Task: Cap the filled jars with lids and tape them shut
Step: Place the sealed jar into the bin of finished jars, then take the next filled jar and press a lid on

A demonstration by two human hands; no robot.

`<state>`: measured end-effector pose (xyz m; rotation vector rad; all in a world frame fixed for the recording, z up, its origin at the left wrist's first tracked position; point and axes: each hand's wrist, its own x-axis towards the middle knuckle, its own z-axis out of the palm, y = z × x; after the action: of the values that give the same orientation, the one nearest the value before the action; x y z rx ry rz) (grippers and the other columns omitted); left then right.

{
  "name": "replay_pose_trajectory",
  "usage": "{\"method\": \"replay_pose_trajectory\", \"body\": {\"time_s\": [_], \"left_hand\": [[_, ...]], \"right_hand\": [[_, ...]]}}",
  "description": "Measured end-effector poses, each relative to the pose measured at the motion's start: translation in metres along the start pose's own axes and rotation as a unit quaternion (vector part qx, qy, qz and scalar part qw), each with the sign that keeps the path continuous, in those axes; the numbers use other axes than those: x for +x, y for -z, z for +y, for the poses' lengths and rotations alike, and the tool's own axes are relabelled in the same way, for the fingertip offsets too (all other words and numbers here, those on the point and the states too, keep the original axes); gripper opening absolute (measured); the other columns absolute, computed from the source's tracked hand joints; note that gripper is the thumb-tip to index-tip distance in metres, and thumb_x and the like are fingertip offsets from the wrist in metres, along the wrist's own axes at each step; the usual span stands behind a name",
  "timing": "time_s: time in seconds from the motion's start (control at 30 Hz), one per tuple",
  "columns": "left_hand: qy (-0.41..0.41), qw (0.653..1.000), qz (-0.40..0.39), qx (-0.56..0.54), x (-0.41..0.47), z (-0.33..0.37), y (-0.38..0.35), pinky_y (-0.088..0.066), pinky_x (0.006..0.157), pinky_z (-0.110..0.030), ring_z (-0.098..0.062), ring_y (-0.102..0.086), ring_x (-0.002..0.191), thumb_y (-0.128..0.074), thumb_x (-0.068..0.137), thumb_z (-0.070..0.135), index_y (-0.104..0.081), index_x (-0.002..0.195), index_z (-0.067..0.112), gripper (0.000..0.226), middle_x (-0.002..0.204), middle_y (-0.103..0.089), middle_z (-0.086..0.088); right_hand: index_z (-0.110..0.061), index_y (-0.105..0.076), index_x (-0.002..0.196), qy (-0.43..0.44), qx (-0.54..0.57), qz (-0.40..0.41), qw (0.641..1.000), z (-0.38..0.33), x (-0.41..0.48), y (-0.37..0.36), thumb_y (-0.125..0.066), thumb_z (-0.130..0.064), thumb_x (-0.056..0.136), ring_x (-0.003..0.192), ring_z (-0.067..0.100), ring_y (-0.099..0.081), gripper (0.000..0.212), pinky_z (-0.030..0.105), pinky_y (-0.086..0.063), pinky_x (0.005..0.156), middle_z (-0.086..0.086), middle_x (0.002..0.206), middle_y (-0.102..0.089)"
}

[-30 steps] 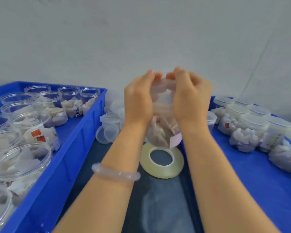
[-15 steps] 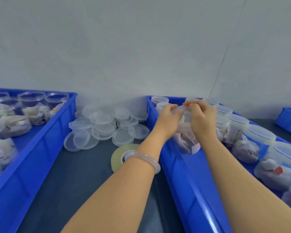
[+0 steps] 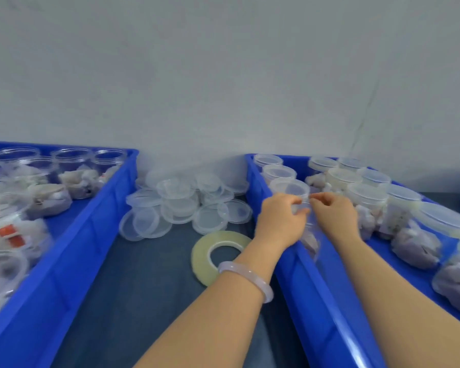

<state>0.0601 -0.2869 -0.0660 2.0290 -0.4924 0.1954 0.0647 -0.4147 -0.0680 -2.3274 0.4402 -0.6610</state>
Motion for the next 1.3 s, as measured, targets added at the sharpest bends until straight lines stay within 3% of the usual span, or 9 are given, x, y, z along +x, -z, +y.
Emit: {"method": "replay_pose_trajectory", "body": {"time_s": [0.1, 0.3, 0.47, 0.6, 0.77, 0.9, 1.0, 1.13, 1.3], "left_hand": [[-0.003, 0.999, 0.017, 0.028, 0.004, -0.001, 0.037, -0.037, 0.103, -0.034, -0.029, -0.05, 0.122, -0.057, 0.092, 0.02, -0.061, 0.124, 0.008, 0.034, 0.129, -0.059, -0.014], [0.088, 0.974, 0.087, 0.191, 0.019, -0.033, 0.168, -0.038, 0.105, -0.036, -0.032, -0.048, 0.127, -0.051, 0.092, 0.013, -0.055, 0.129, 0.009, 0.038, 0.136, -0.054, -0.015], [0.286, 0.831, 0.101, 0.467, -0.017, -0.089, 0.265, -0.042, 0.101, -0.046, -0.037, -0.047, 0.124, -0.053, 0.09, 0.029, -0.052, 0.128, 0.009, 0.043, 0.133, -0.052, -0.017], [0.435, 0.748, 0.088, 0.493, -0.059, -0.122, 0.308, -0.04, 0.099, -0.047, -0.031, -0.052, 0.118, -0.059, 0.085, 0.025, -0.056, 0.123, 0.019, 0.039, 0.122, -0.057, -0.008], [0.394, 0.754, 0.1, 0.515, -0.077, -0.128, 0.316, -0.043, 0.083, -0.034, -0.023, -0.059, 0.096, -0.062, 0.086, 0.014, -0.061, 0.104, 0.016, 0.018, 0.07, -0.042, -0.001], [0.334, 0.804, 0.123, 0.477, -0.063, -0.089, 0.305, -0.045, 0.093, -0.043, -0.027, -0.058, 0.101, -0.068, 0.077, 0.011, -0.049, 0.081, 0.02, 0.022, 0.078, -0.049, -0.003], [0.202, 0.837, 0.156, 0.484, -0.045, -0.052, 0.297, -0.037, 0.076, -0.034, -0.028, -0.055, 0.09, -0.061, 0.086, 0.019, -0.041, 0.064, 0.02, 0.029, 0.075, -0.05, -0.002], [0.094, 0.874, 0.184, 0.441, -0.027, -0.002, 0.281, -0.035, 0.07, -0.032, -0.026, -0.045, 0.078, -0.051, 0.087, 0.022, -0.048, 0.073, 0.017, 0.016, 0.075, -0.046, -0.003], [0.066, 0.934, 0.171, 0.307, -0.023, -0.002, 0.229, -0.042, 0.076, -0.032, -0.028, -0.056, 0.096, -0.057, 0.083, 0.024, -0.062, 0.095, 0.016, 0.015, 0.101, -0.063, -0.004]], "right_hand": [[-0.006, -0.073, 0.098, 0.101, -0.196, 0.052, 0.974, -0.03, -0.005, 0.004, -0.053, -0.011, 0.086, 0.097, 0.041, -0.06, 0.025, 0.041, -0.04, 0.087, 0.025, 0.102, -0.068], [-0.008, -0.072, 0.103, 0.255, 0.009, -0.092, 0.963, -0.161, -0.043, -0.049, -0.058, -0.011, 0.087, 0.1, 0.03, -0.062, 0.021, 0.019, -0.034, 0.075, 0.013, 0.103, -0.071], [-0.013, -0.068, 0.111, 0.335, 0.078, -0.238, 0.908, -0.239, -0.103, -0.122, -0.053, -0.01, 0.09, 0.107, 0.026, -0.059, 0.025, 0.031, -0.043, 0.089, 0.007, 0.112, -0.069], [-0.013, -0.062, 0.118, 0.354, 0.082, -0.313, 0.877, -0.27, -0.138, -0.161, -0.05, -0.014, 0.093, 0.108, 0.028, -0.057, 0.028, 0.042, -0.047, 0.091, 0.01, 0.116, -0.064], [-0.015, -0.051, 0.131, 0.335, 0.067, -0.363, 0.867, -0.277, -0.151, -0.181, -0.052, -0.019, 0.093, 0.113, 0.027, -0.054, 0.038, 0.041, -0.048, 0.092, 0.011, 0.124, -0.058], [-0.012, -0.045, 0.13, 0.309, 0.137, -0.359, 0.87, -0.271, -0.145, -0.177, -0.059, -0.018, 0.087, 0.099, 0.025, -0.056, 0.045, 0.029, -0.046, 0.073, 0.007, 0.113, -0.06], [-0.015, -0.026, 0.145, 0.269, 0.247, -0.335, 0.869, -0.266, -0.129, -0.165, -0.071, -0.021, 0.078, 0.101, 0.013, -0.054, 0.081, 0.006, -0.038, 0.066, -0.012, 0.108, -0.056], [-0.016, -0.002, 0.152, 0.236, 0.334, -0.256, 0.876, -0.255, -0.106, -0.142, -0.078, -0.028, 0.069, 0.081, -0.015, -0.054, 0.114, -0.005, -0.035, 0.061, -0.012, 0.109, -0.058], [-0.018, -0.049, 0.106, 0.167, 0.262, -0.182, 0.933, -0.207, -0.097, -0.127, -0.065, -0.044, 0.06, 0.077, 0.003, -0.057, 0.055, 0.022, -0.041, 0.065, -0.002, 0.095, -0.06]]}}
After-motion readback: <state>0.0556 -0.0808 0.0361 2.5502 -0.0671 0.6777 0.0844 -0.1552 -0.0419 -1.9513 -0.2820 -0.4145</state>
